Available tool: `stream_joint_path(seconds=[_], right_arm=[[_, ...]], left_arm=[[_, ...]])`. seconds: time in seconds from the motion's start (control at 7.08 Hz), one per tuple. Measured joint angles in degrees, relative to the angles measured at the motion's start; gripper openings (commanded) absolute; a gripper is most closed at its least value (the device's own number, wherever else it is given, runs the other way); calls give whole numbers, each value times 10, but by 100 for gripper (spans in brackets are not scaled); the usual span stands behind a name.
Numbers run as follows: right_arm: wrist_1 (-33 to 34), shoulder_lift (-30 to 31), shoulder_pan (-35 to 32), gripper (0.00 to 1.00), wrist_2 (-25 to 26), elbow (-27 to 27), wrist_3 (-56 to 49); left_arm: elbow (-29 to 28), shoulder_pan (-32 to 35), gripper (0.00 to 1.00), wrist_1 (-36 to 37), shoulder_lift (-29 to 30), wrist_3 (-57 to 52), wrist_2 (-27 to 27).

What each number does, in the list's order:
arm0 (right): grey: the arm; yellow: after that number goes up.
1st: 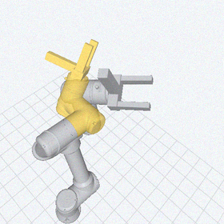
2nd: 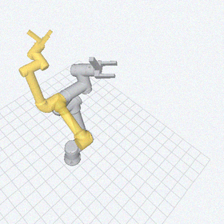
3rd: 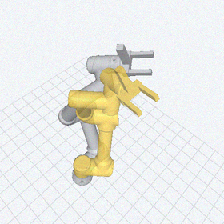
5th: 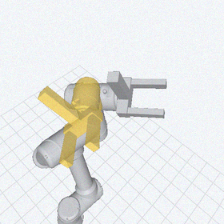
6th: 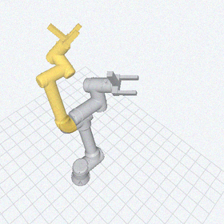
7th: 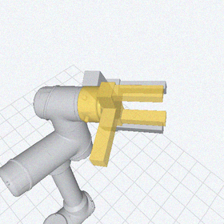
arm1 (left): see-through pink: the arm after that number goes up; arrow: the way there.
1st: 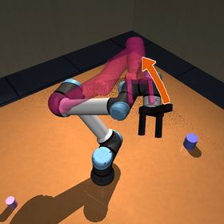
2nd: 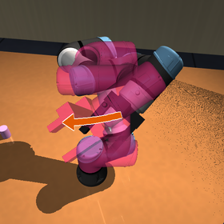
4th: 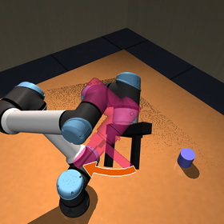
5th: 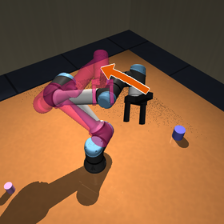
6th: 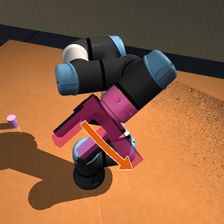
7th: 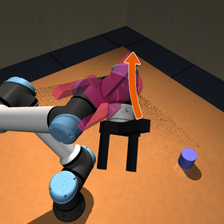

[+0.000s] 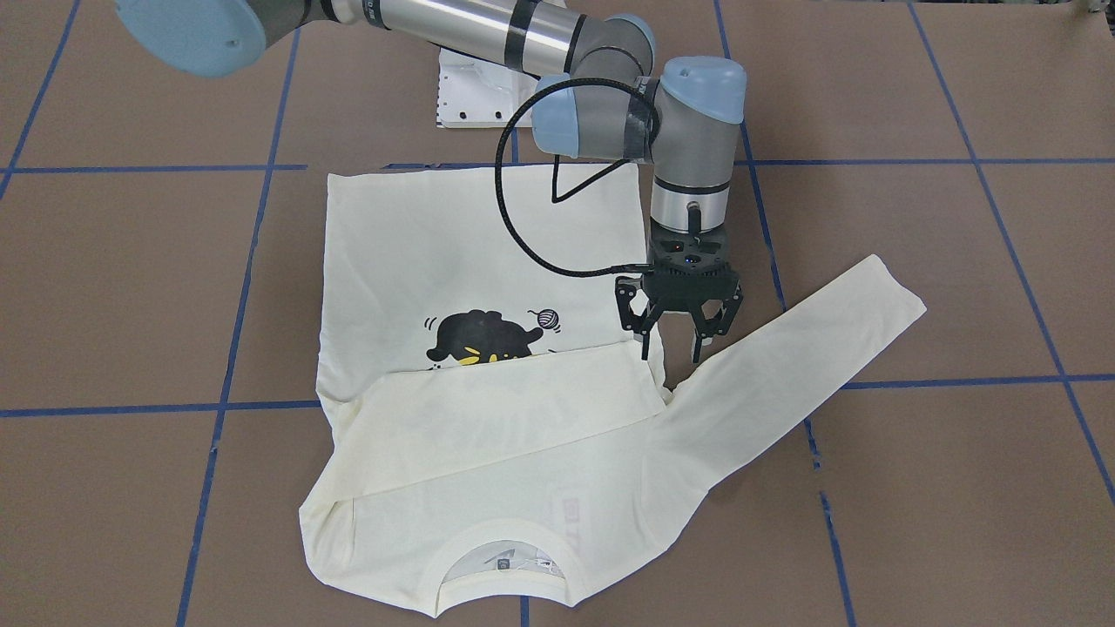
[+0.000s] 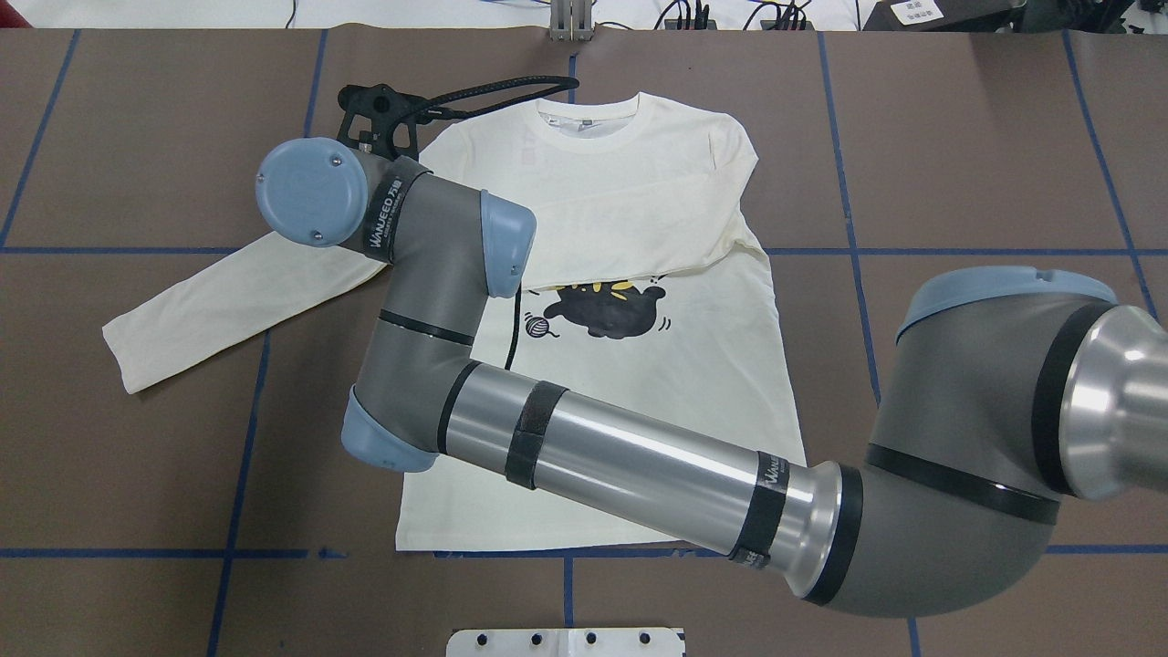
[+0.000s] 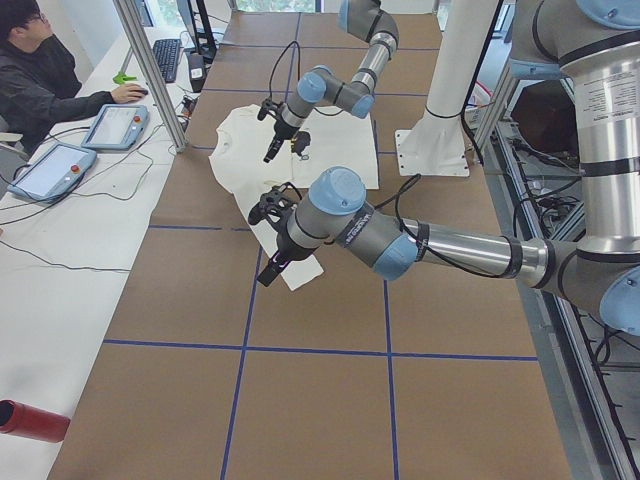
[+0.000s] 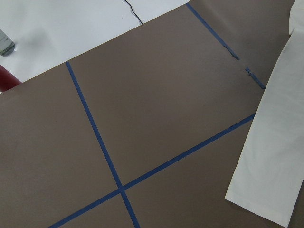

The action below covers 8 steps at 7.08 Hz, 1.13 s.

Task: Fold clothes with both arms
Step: 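Carry the sleeve cuff with the right gripper across the shirt body and release, then lower the left gripper to the other sleeve cuff while the right gripper withdraws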

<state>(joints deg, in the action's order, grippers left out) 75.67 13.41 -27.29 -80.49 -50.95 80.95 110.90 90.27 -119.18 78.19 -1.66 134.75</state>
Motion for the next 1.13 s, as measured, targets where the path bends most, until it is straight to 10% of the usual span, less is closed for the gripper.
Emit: stream_joint_path(seconds=[0.71,1.13], right_arm=[[143,59,-157,100,-251,-117,-159],[158,230,-272,100,-371,-253,-385]], left_arm=[[9,-67,100,-64,-2,68,60],[11,-189,100,-146,-32,206,-40]])
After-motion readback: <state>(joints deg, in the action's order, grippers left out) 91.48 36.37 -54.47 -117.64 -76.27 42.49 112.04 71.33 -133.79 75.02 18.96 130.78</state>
